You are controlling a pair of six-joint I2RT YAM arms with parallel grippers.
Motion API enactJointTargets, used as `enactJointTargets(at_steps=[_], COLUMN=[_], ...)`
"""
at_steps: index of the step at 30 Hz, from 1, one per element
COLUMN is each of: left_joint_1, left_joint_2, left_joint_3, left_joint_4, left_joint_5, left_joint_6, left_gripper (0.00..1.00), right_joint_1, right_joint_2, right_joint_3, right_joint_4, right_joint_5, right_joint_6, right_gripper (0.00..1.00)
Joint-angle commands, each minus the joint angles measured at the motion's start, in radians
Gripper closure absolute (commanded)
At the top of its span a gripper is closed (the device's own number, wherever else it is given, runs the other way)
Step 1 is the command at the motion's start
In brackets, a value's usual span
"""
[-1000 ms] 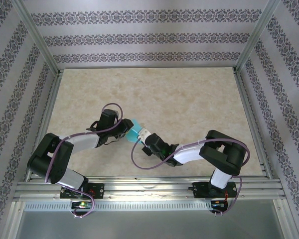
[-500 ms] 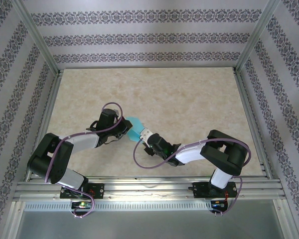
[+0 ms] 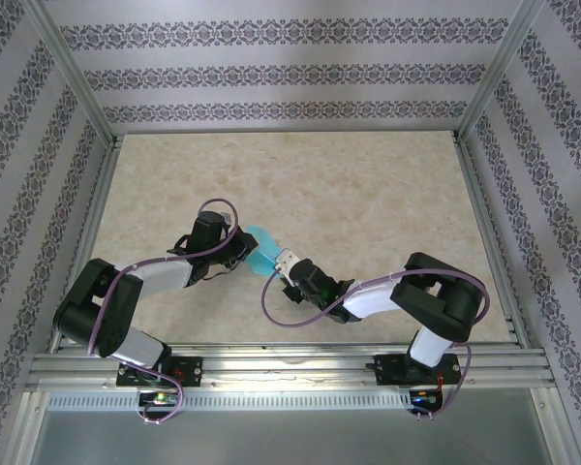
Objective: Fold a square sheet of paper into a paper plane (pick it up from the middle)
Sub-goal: Fourth fold the wing at the center of the table.
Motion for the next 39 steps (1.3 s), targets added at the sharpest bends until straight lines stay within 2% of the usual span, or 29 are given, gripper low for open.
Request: enactJointTargets(at_steps=[1, 8, 12, 20, 27, 31, 36, 37, 39], left_joint_1=[0.014, 0.015, 0.015, 0.015, 0.016, 0.018, 0.027, 0.028, 0.033], left_joint_2=[0.0, -0.001, -0.005, -0.003, -0.001, -0.003, -0.015, -0.022, -0.038], left_joint_3=[-0.017, -0.016, -0.017, -0.016, -0.015, -0.016, -0.014, -0.014, -0.017], left_joint_4=[0.04, 0.041, 0.041, 0.045, 0.047, 0.047, 0.035, 0.025, 0.006], left_joint_5=[0.004, 0.003, 0.002, 0.002, 0.003, -0.001, -0.002, -0.01, -0.019], left_joint_6=[-0.006, -0.006, -0.006, -0.007, -0.007, -0.005, 0.003, 0.005, 0.015], left_gripper=[0.94, 0.94, 0.94, 0.95, 0.95, 0.94, 0.76, 0.69, 0.66], right_joint_1=[-0.012, -0.02, -0.023, -0.028, -0.035, -0.051, -0.084, -0.092, -0.111], right_joint_2=[-0.018, -0.019, -0.016, -0.01, -0.024, -0.036, -0.042, -0.042, -0.042], right_joint_3=[-0.015, -0.012, -0.015, -0.016, -0.021, -0.016, -0.009, -0.008, -0.004], right_joint_4=[0.019, 0.017, 0.019, 0.019, 0.024, 0.014, 0.003, 0.004, 0.005], right_joint_5=[-0.017, -0.035, -0.024, -0.019, -0.042, -0.126, -0.223, -0.247, -0.306], right_joint_6=[0.005, 0.006, 0.006, 0.001, 0.016, 0.042, 0.112, 0.127, 0.165], right_gripper=[0.86, 0.87, 0.81, 0.82, 0.9, 0.97, 1.0, 1.0, 1.0])
